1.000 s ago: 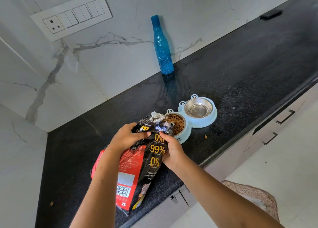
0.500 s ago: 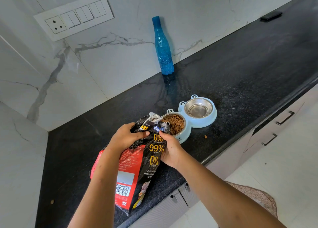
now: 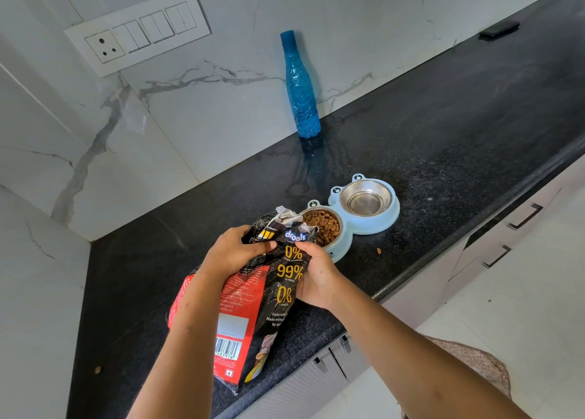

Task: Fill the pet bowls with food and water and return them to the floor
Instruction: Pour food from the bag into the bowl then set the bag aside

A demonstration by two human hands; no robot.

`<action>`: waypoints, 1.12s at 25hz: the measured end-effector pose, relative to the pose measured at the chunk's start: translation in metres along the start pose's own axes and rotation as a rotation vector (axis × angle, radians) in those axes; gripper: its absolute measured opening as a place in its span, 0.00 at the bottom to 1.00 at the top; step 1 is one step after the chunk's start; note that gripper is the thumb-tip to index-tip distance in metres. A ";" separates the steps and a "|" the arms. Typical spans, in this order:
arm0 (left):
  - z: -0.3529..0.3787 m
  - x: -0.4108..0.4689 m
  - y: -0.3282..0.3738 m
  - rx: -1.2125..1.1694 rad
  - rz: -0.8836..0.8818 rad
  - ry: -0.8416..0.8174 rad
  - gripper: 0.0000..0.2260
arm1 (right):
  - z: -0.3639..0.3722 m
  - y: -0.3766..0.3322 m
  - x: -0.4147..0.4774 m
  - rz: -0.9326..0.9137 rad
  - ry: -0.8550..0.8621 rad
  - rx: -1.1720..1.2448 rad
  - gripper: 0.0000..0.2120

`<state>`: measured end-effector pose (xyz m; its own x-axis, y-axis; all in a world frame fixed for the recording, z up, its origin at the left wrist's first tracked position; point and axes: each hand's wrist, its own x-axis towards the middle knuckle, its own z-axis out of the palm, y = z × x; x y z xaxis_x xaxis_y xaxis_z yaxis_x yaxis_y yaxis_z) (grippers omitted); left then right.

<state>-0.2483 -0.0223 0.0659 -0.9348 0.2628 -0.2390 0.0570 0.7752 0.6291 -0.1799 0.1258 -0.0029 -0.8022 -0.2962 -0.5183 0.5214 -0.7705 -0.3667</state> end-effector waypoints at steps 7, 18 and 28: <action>0.000 0.000 0.002 0.003 -0.008 0.000 0.14 | -0.002 0.001 -0.002 -0.035 0.017 -0.035 0.20; 0.000 -0.001 0.004 0.014 -0.011 -0.001 0.14 | -0.001 0.006 0.009 -0.156 0.123 -0.058 0.20; 0.001 0.001 0.003 0.057 0.016 0.007 0.13 | 0.002 0.002 0.008 -0.138 0.110 -0.056 0.13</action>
<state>-0.2487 -0.0190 0.0662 -0.9359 0.2720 -0.2238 0.0920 0.8021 0.5900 -0.1856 0.1209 -0.0060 -0.8322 -0.1234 -0.5405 0.4262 -0.7660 -0.4812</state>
